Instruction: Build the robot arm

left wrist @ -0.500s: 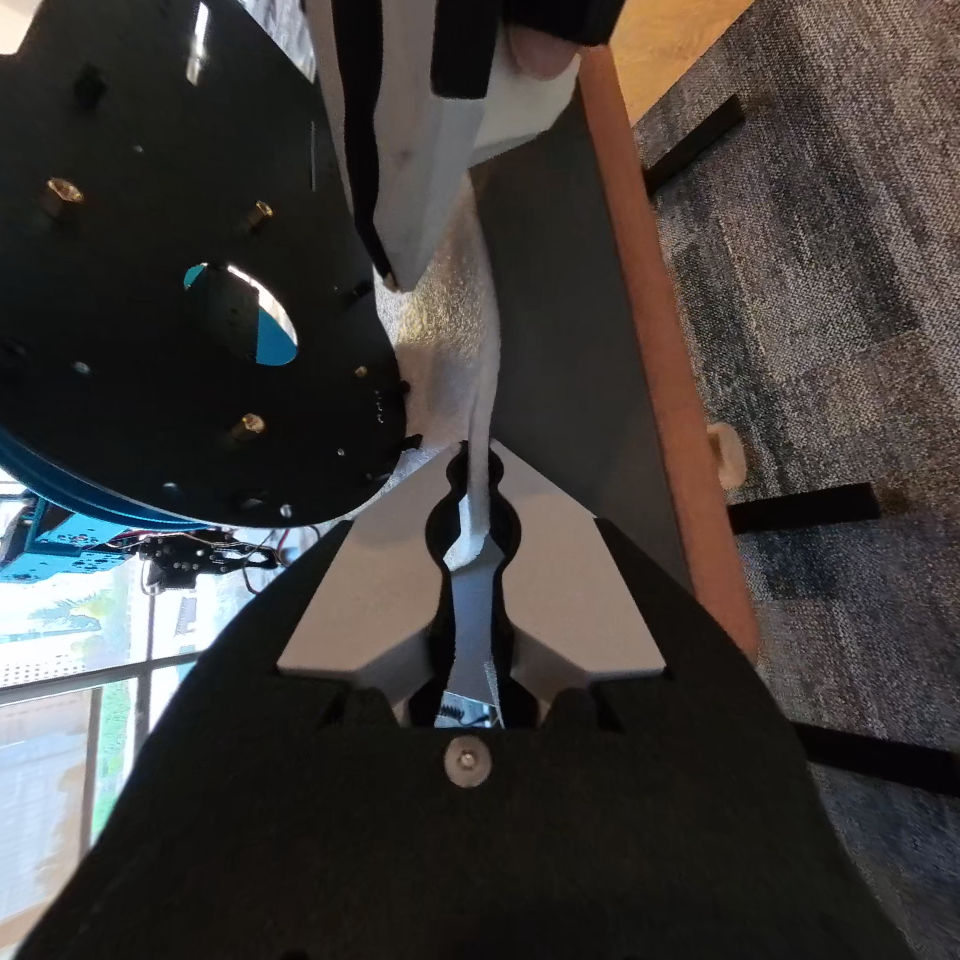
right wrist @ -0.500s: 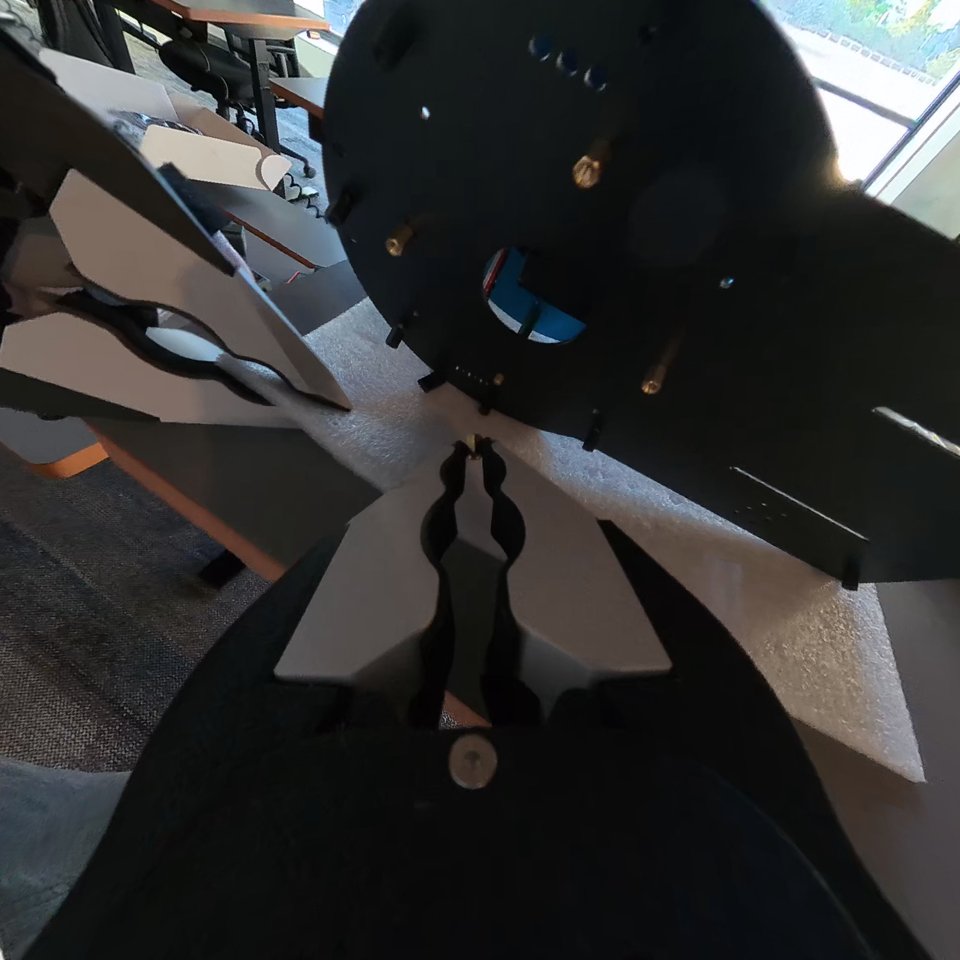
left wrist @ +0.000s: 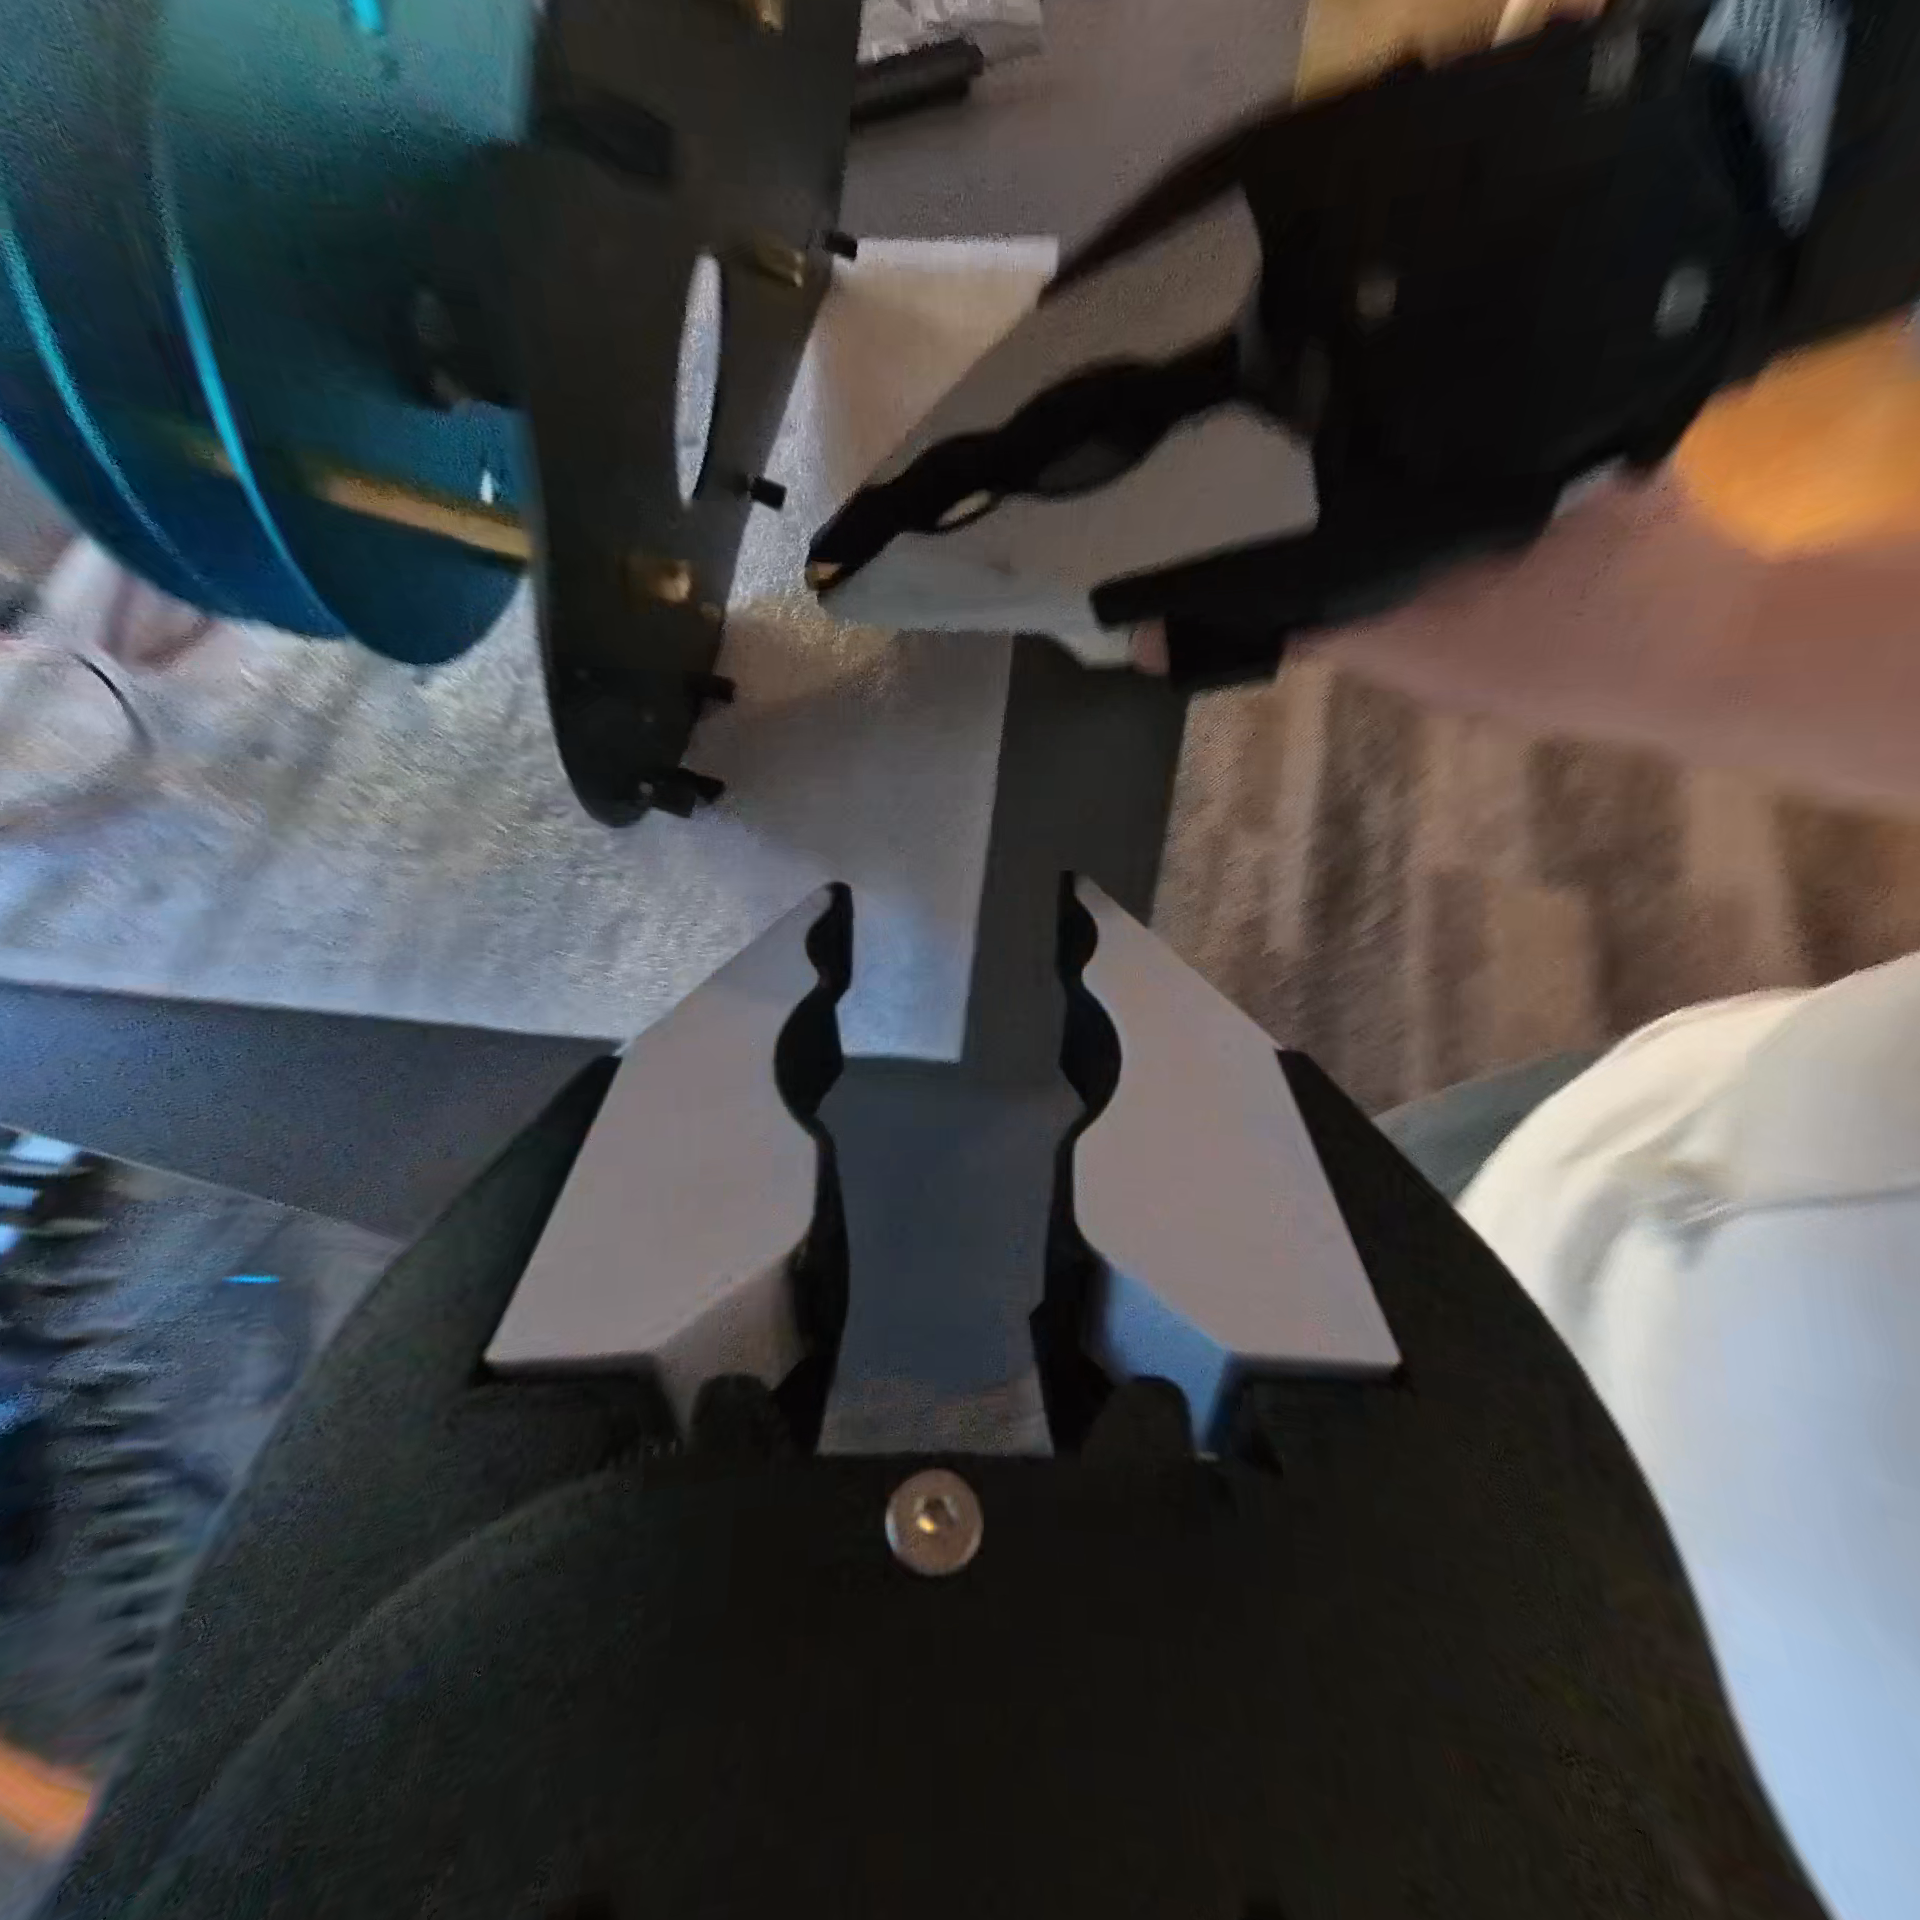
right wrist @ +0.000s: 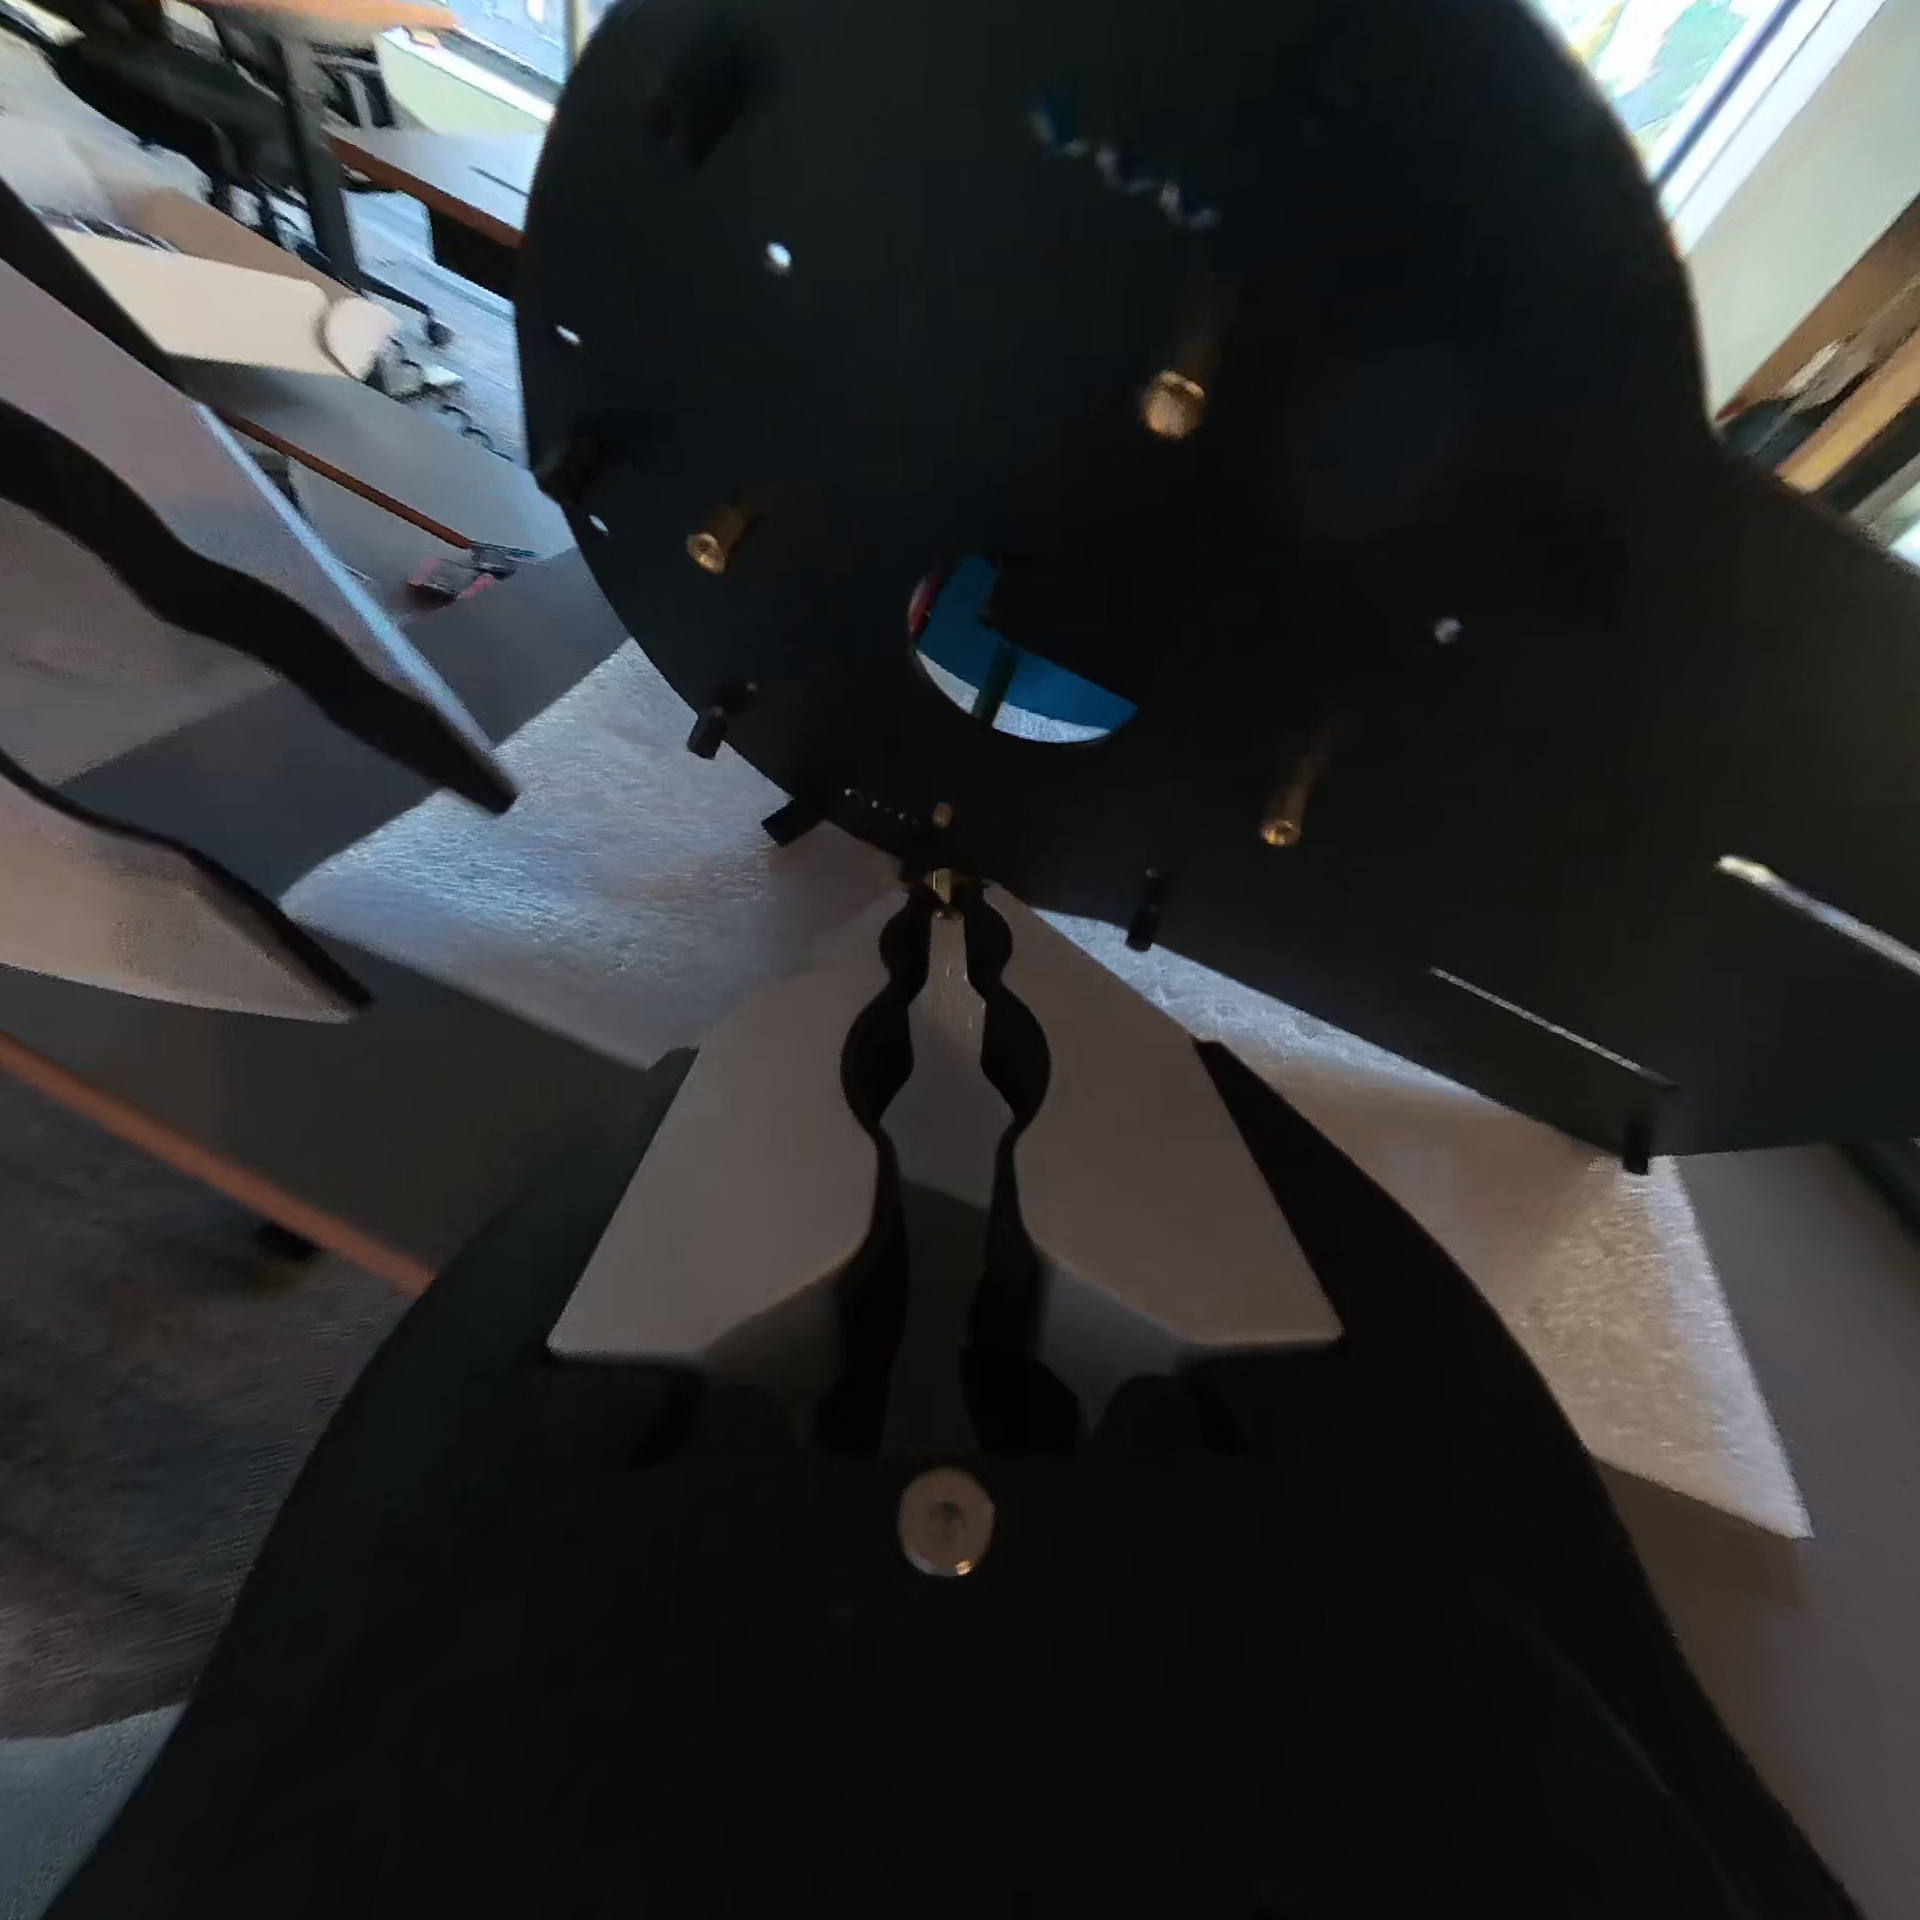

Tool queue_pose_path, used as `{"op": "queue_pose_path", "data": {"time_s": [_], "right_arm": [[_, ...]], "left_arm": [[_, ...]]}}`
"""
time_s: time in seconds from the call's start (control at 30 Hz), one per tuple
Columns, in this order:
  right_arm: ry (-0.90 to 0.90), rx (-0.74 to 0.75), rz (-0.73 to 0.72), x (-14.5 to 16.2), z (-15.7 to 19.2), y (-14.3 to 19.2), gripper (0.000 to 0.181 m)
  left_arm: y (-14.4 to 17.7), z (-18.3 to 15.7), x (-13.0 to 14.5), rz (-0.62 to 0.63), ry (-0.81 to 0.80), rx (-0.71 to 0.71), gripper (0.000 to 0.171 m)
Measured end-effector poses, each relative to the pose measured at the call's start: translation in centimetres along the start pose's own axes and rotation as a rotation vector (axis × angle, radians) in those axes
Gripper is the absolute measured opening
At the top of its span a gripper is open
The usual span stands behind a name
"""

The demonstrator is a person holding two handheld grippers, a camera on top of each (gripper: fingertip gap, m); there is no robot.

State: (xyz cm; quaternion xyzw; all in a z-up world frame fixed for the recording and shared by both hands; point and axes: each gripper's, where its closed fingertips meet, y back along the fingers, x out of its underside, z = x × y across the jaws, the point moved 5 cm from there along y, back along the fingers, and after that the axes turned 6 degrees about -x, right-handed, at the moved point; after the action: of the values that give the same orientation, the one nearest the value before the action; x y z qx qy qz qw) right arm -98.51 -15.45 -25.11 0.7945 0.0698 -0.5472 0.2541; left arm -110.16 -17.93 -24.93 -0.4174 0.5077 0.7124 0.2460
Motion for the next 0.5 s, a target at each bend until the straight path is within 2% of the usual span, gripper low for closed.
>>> {"op": "queue_pose_path", "data": {"time_s": [0.17,0.23,0.37,0.5], "right_arm": [[0.157,0.087,-0.039,-0.7,0.5,-0.3,0.004],[0.233,0.103,-0.027,-0.7,0.7,-0.6,0.004],[0.232,0.102,-0.001,-0.5,0.6,-1.3,0.005],[0.185,0.107,-0.023,-0.6,0.3,-1.1,0.004]], "left_arm": [[0.1,0.2,-1.8,-0.1,0.566,0.168,0.02],[0.0,1.0,-2.0,-0.172,0.712,0.187,0.019],[0.0,2.6,-1.1,-0.225,0.797,0.136,0.016],[0.3,3.3,-0.4,-0.209,0.801,0.111,0.016]]}}
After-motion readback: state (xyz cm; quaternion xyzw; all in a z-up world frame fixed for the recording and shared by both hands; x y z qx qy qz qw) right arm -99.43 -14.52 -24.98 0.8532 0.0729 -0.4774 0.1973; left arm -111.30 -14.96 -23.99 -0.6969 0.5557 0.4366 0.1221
